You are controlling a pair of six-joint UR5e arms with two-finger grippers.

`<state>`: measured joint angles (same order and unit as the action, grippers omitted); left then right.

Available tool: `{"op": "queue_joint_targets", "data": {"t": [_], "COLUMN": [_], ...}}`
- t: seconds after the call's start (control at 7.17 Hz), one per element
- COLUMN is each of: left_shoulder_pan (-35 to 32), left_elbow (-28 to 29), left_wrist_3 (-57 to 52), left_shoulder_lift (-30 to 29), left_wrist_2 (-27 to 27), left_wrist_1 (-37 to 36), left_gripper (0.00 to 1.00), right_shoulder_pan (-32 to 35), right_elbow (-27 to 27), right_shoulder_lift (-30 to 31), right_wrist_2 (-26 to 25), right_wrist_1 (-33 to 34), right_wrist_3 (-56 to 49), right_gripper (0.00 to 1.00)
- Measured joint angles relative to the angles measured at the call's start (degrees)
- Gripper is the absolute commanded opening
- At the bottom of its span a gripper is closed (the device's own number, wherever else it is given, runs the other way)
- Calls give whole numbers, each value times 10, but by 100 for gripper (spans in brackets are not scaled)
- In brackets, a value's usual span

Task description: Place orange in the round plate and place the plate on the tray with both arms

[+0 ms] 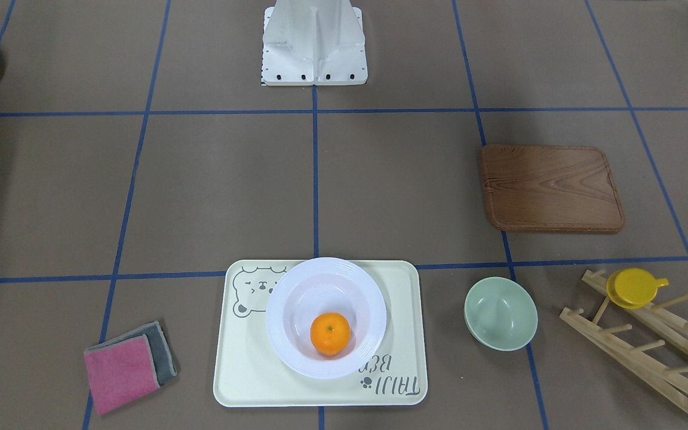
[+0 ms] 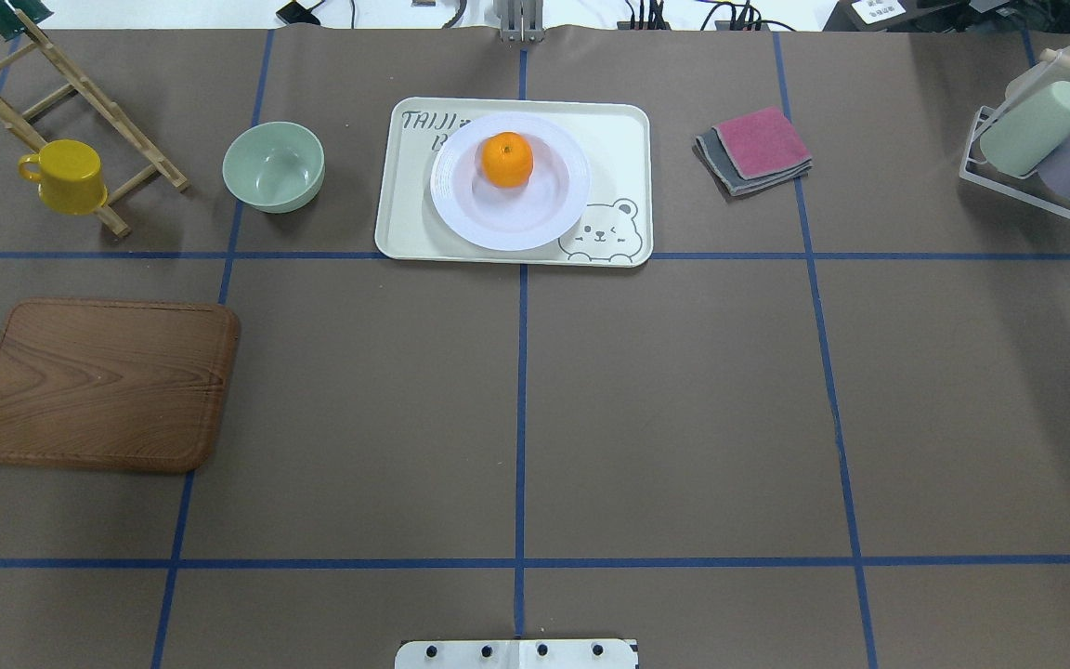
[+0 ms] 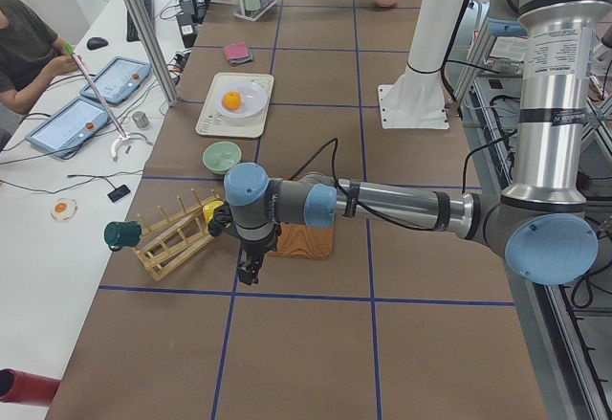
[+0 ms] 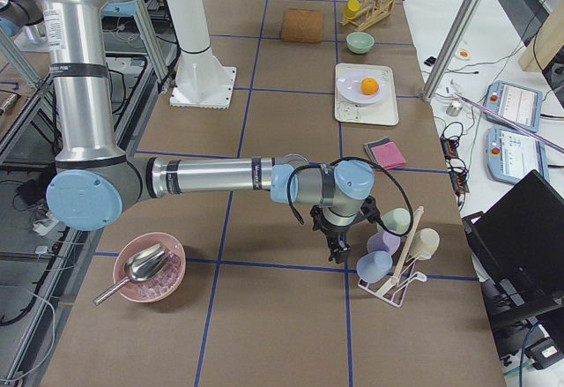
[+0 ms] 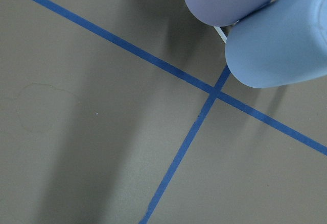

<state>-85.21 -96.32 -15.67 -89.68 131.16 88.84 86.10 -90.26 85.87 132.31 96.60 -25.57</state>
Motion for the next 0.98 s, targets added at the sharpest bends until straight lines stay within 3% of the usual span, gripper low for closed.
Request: {"op": "queue_joint_targets", "data": {"t": [0.56,0.98], "left_shoulder_pan": [0,0], "left_elbow": [-14,-18], "left_wrist_3": [58,88], "left_shoulder_lift": [-1,-4], "left_wrist_2": [-1,2], "left_wrist_1": [6,8], "left_gripper": [100,100], "right_shoulder_pan": [4,5], "right_elbow": [-15,-18], "right_shoulder_lift": [-2,2], "right_wrist_2": [3,34], "right_wrist_1": [-3,-3], "right_wrist_3": [43,115], "right_gripper": [100,100]}}
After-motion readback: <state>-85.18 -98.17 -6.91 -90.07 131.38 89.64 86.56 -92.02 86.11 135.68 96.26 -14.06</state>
